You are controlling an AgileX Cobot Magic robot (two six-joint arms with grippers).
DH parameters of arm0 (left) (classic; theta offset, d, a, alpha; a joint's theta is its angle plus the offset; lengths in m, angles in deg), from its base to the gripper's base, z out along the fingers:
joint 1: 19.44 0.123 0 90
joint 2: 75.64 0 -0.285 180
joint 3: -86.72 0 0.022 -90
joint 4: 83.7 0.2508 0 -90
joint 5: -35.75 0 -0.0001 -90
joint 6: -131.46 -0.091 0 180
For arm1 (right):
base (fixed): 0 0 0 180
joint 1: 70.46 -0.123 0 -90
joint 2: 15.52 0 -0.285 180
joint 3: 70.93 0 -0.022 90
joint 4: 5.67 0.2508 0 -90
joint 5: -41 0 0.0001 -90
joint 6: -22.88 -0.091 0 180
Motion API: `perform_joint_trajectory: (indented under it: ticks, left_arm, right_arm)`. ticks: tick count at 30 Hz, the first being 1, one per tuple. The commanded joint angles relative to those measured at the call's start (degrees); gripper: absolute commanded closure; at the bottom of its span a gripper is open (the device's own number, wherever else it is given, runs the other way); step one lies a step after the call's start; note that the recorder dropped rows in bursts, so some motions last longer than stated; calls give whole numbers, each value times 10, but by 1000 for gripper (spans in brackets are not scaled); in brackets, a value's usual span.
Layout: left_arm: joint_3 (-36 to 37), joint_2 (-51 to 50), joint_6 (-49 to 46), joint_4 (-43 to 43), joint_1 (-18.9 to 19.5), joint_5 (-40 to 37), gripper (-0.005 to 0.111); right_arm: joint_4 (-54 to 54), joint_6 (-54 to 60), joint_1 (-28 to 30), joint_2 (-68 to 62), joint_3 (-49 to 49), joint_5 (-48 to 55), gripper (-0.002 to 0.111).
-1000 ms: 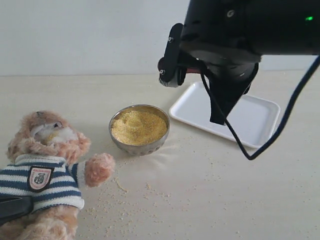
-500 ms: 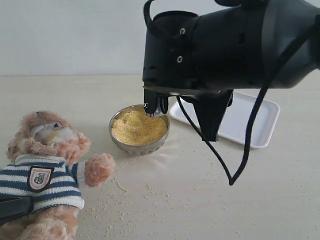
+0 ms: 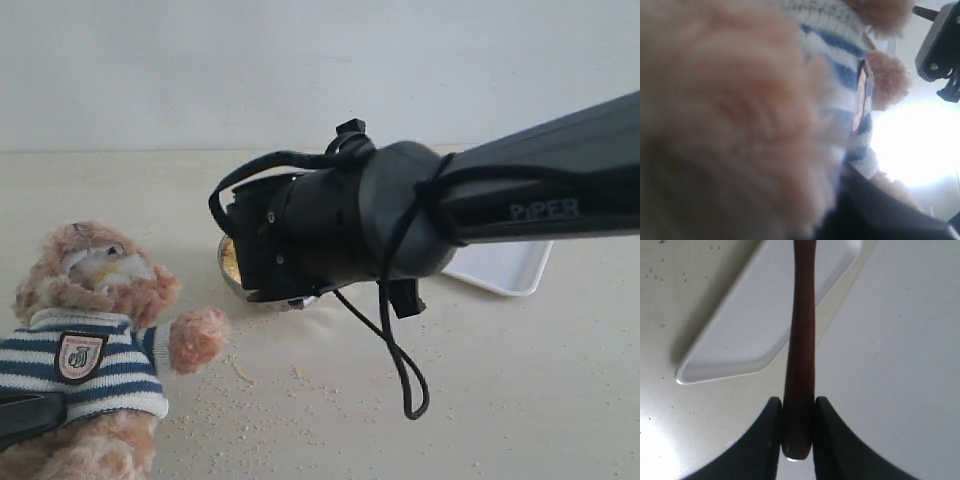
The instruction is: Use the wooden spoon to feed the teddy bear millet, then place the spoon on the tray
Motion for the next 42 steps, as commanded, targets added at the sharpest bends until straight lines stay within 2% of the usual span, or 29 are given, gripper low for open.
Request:
perform_joint_trajectory:
  ticks: [1, 7, 13, 24, 28, 36, 42]
  left_arm:
    - [0, 4, -5, -13, 2, -12, 102]
    - [0, 4, -5, -13, 2, -12, 102]
    - [0, 4, -5, -13, 2, -12, 102]
    - [0, 4, -5, -13, 2, -12, 102]
    - [0, 4, -5, -13, 2, -12, 102]
    - [0, 4, -5, -13, 2, -12, 102]
    - [0, 4, -5, -13, 2, -12, 102]
  right_arm:
    - [-30, -10, -1, -26, -3, 3, 108]
    - [-19, -27, -1, -40, -39, -12, 108]
    - [97, 21, -1, -43, -101, -12, 108]
    - [116, 21, 0, -72, -116, 0, 108]
    - [234, 35, 19, -72, -160, -4, 108]
    - [273, 49, 47, -72, -174, 3, 108]
    - [274, 50, 47, -71, -174, 3, 108]
